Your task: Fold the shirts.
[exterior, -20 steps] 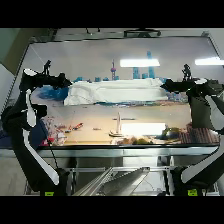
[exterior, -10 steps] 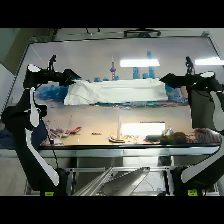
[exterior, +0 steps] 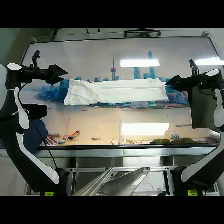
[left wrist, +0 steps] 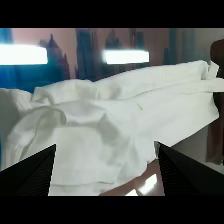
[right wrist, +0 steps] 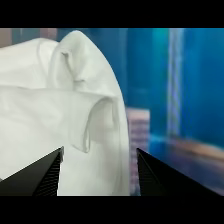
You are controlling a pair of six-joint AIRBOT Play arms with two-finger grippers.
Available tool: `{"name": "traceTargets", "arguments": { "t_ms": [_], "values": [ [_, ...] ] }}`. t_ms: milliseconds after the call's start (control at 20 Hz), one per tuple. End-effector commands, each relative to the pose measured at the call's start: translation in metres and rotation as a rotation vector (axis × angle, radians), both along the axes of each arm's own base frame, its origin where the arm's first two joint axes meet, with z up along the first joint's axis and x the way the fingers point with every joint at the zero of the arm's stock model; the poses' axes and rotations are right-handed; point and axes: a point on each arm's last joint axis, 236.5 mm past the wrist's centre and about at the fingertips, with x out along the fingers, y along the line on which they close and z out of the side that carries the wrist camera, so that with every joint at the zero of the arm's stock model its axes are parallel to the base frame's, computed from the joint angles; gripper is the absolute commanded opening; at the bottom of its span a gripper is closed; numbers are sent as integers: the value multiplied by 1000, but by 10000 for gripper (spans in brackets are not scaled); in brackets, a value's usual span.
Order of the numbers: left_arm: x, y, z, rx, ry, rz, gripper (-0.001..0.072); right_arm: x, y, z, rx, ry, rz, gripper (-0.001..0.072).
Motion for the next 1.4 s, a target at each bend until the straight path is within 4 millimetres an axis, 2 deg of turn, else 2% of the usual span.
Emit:
{"name": "traceTargets", "arguments": {
  "t_ms": [0, 150, 250, 300, 350, 400, 450, 500, 550, 600, 700, 800, 850, 950, 1000, 1100, 1250, 1350],
  "values": [
    [-6, 7, 11, -2, -4, -4, 691, -3, 19, -16, 73, 60, 2, 522],
    [-9, -6, 11, -4, 1, -34, 691, 6, 33, -15, 144, 50, -13, 515],
    [-11, -20, 11, -5, 5, -64, 690, 8, 35, -15, 168, 53, -22, 422],
    [-12, -28, 11, -5, 6, -80, 689, 7, 35, -15, 173, 55, -21, 416],
    [-14, -39, 11, -5, 8, -103, 559, 5, 37, -13, 179, 58, -11, 272],
    [-16, -49, 11, -6, 10, -123, 369, 5, 38, -10, 180, 53, 3, 112],
    [-18, -60, 11, -5, 10, -143, 281, 6, 39, -5, 182, 47, 14, 13],
    [-19, -72, 11, -5, 9, -165, 281, 7, 39, 0, 182, 38, 25, 13],
    [-21, -82, 11, -5, 9, -183, 199, 7, 40, 8, 183, 27, 42, 13],
    [-23, -93, 11, -2, 4, -208, 3, 8, 40, 17, 180, 13, 57, 12],
    [-25, -117, 10, 8, -6, -241, -1, 11, 38, 39, 156, -22, 70, 12],
    [-24, -145, -3, 85, -27, -272, -1, 15, 36, 68, 138, -70, 66, 12],
    [-24, -163, -12, 137, -44, -292, -1, 16, 36, 80, 133, -86, 61, 12],
    [-27, -213, -32, 202, -84, -324, 0, 14, 37, 98, 125, -112, 63, 12],
    [-33, -237, -44, 235, -102, -347, 0, 11, 39, 100, 133, -99, 65, 12],
    [-52, -273, -64, 309, -120, -421, 0, 3, 41, 91, 121, -50, 83, 12],
    [-75, -311, -88, 390, -147, -523, 0, -16, 51, 71, 55, 40, 147, 11],
    [-82, -336, -102, 384, -133, -553, 1, -22, 59, 67, 39, 76, 163, 11]
  ]
}}
